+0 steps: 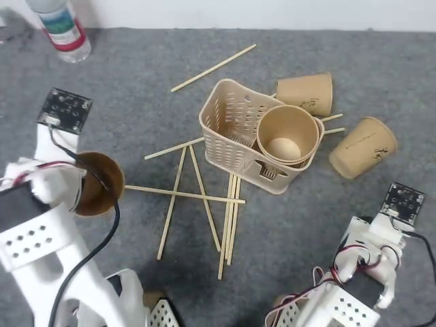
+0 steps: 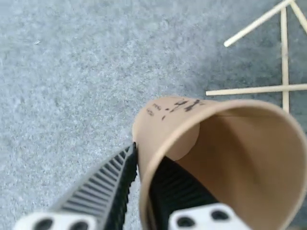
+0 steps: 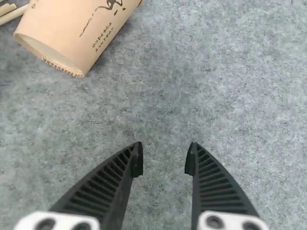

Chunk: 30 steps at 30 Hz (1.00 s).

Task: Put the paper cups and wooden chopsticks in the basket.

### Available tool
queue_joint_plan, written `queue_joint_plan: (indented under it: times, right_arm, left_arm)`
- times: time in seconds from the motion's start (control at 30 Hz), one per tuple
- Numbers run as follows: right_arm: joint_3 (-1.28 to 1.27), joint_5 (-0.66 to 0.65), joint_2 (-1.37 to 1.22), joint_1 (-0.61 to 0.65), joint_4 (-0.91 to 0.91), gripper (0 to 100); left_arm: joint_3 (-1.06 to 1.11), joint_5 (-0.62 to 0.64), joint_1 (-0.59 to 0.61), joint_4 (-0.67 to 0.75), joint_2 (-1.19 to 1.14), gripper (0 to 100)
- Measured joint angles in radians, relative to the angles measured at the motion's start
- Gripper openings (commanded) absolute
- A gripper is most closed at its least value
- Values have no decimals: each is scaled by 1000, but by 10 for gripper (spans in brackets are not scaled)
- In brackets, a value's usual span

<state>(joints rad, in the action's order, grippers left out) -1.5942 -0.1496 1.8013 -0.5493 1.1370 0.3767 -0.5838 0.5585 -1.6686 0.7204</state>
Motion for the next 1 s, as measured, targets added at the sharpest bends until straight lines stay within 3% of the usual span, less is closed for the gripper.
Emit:
queue_joint_plan:
  times: [0.23, 0.67, 0.83, 1.0]
  right_arm:
    - [0, 0, 0, 0, 0, 165]
    - [0, 0, 0, 0, 0, 165]
    - [0, 0, 0, -2, 0, 165]
    - [0, 0, 0, -2, 0, 165]
  left_arm:
    - [-126, 152, -129, -57, 0, 11]
    - [-359, 566, -601, -66, 0, 11]
    - [-439, 606, -786, -61, -2, 11]
    - [-450, 609, -839, 29, -97, 11]
